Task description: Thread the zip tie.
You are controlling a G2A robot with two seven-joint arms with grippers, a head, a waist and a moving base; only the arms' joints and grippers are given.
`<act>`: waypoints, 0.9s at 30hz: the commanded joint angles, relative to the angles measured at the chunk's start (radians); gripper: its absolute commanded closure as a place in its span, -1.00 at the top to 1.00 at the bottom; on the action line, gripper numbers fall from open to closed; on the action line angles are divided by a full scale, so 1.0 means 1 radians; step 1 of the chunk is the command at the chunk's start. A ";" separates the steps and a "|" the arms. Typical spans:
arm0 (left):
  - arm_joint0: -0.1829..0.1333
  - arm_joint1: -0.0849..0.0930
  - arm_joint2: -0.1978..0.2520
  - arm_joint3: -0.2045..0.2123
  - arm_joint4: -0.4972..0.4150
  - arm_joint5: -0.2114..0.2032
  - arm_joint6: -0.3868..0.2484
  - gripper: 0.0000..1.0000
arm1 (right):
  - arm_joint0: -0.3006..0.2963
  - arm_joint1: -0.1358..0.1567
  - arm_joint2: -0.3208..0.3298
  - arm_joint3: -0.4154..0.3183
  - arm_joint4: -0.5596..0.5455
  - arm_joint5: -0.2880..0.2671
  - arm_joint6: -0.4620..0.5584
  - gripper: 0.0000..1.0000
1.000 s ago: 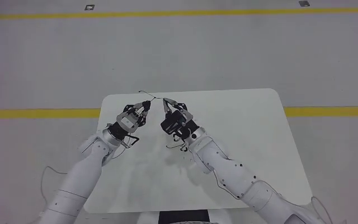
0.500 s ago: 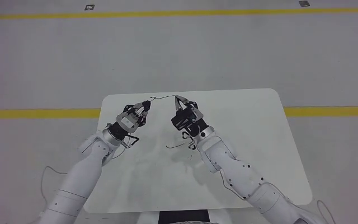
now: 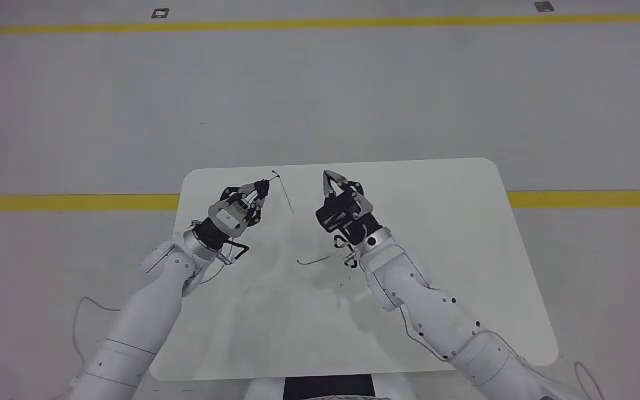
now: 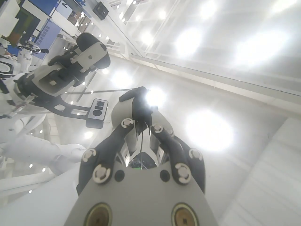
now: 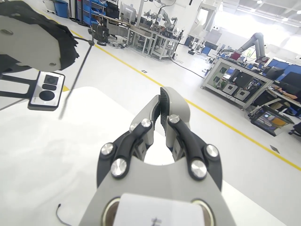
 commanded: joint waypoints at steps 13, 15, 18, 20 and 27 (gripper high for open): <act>0.000 0.000 0.000 0.000 0.000 0.000 0.000 -1.00 | -0.049 -0.006 0.023 -0.087 0.063 -0.148 -0.011 0.86; 0.000 0.000 0.000 0.000 0.000 0.000 0.000 -1.00 | -0.049 -0.008 0.018 -0.091 0.070 -0.176 -0.006 0.68; 0.000 0.000 0.000 0.000 0.000 0.000 0.000 -1.00 | -0.048 -0.014 0.011 -0.088 0.079 -0.195 -0.003 0.58; 0.000 0.000 0.000 0.000 0.000 0.000 0.000 -1.00 | -0.048 -0.019 0.005 -0.085 0.086 -0.201 -0.001 0.52; 0.000 0.000 0.000 0.000 0.000 0.000 0.000 -1.00 | -0.041 -0.039 -0.017 -0.057 0.117 -0.191 0.008 -0.10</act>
